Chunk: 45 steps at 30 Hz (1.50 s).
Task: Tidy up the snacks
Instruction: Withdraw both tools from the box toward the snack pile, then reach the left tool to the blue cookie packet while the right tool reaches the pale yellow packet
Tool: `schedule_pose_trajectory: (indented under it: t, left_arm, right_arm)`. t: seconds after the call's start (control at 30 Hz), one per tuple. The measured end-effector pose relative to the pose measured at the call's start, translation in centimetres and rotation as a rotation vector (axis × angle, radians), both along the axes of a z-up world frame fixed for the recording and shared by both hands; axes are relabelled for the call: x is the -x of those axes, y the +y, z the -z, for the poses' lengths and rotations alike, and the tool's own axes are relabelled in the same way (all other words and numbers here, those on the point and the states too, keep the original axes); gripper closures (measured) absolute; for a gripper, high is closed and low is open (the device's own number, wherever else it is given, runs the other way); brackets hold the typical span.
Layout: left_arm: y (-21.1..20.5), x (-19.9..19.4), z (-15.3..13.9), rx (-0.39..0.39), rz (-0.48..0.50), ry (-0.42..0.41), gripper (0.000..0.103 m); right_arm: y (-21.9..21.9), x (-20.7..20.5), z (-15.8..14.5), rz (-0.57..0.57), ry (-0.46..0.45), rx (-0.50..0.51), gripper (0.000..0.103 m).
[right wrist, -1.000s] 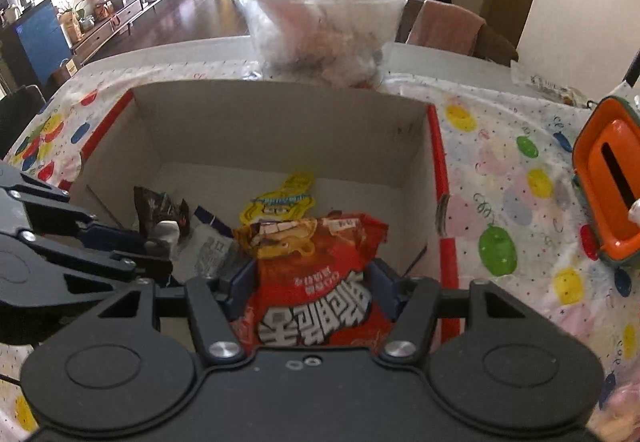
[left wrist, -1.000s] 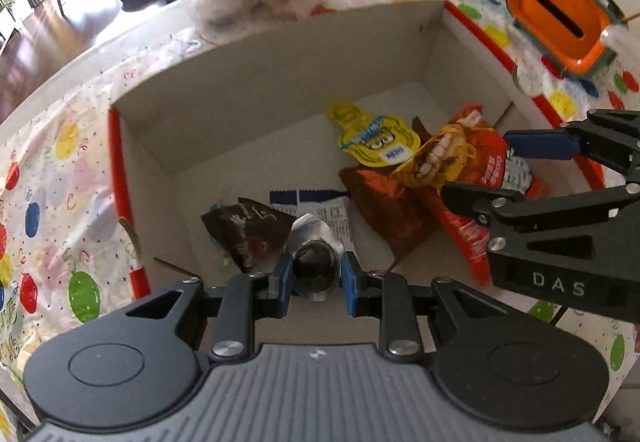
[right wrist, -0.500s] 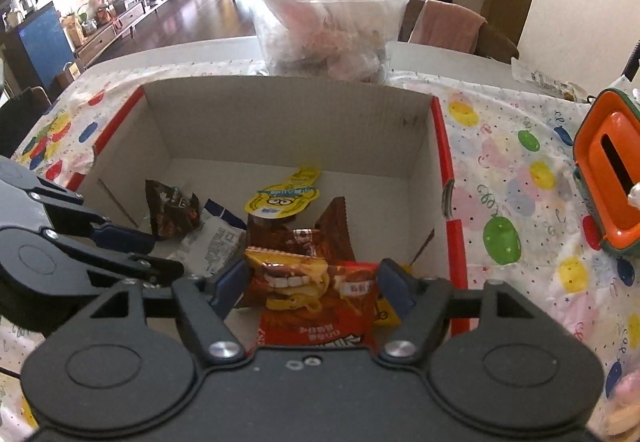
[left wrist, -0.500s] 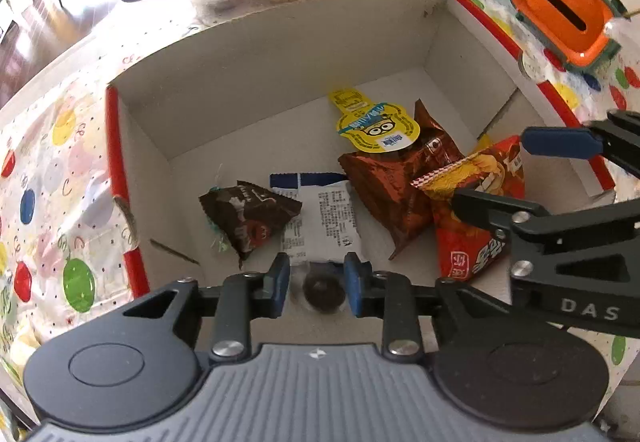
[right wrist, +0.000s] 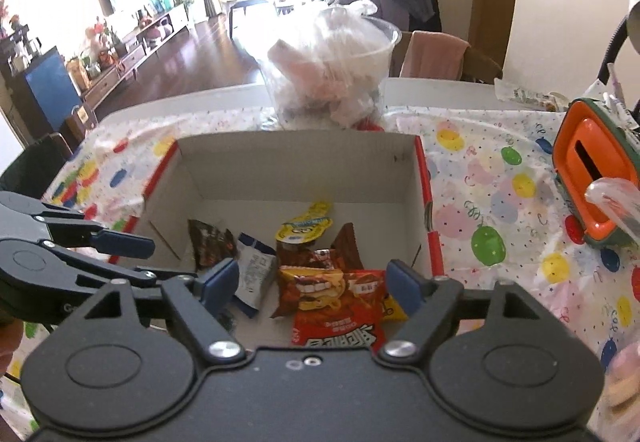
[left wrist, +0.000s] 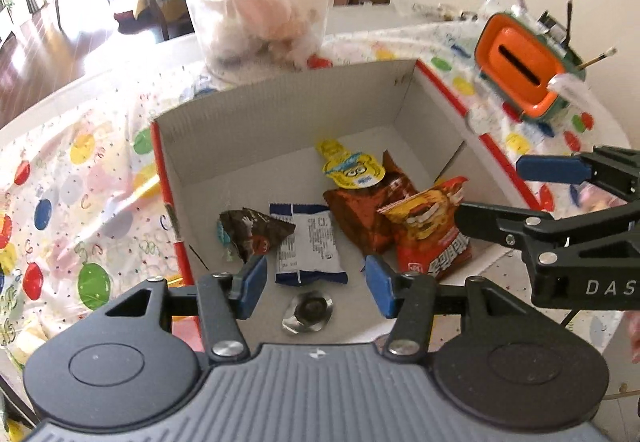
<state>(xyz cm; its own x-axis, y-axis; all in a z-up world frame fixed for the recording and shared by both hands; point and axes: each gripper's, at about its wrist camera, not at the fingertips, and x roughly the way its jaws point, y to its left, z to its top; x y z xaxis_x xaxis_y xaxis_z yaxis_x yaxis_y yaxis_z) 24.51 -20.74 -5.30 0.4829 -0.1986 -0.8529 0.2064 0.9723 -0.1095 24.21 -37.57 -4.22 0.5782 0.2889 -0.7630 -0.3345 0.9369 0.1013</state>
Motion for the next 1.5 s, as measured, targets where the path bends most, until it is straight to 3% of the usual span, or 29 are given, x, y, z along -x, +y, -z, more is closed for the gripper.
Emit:
schedule_pose_trajectory:
  t: [0.17,0.23,0.33,0.53,0.6,0.87,1.1,1.5]
  left_arm:
    - [1.3,1.7,-1.8,0.008,-0.012,-0.058,0.042]
    - [2.0,2.4,-2.4,0.02,-0.018,-0.075,0.041]
    - [3.1,3.7,-3.1,0.029,-0.021,-0.107,0.031]
    - [6.0,6.9,-4.2,0.03,-0.03,-0.165,0.029]
    - [7.2,7.9,-4.4,0.029,-0.047,-0.179,0.024]
    - [13.3,12.1,-4.9,0.021,-0.129,-0.249,0.021]
    - [19.4,15.1,-4.5,0.024,-0.204,-0.26,0.017]
    - [27.8,17.0,-1.4,-0.024,-0.348,-0.191,0.017]
  right_arm:
    - [0.6,1.7,-1.7,0.011,-0.032,-0.035,0.017]
    - [1.0,2.4,-2.3,0.013,-0.044,-0.049,0.011]
    - [1.9,3.3,-3.0,-0.001,-0.056,-0.076,0.009]
    - [4.2,5.1,-3.5,-0.027,-0.073,-0.113,0.008]
    - [5.3,5.7,-3.7,-0.043,-0.078,-0.12,0.007]
    - [10.3,7.7,-4.0,-0.13,-0.108,-0.151,0.0]
    - [15.3,9.3,-3.4,-0.208,-0.099,-0.15,0.0]
    - [23.1,9.4,-1.0,-0.334,-0.052,-0.118,0.0]
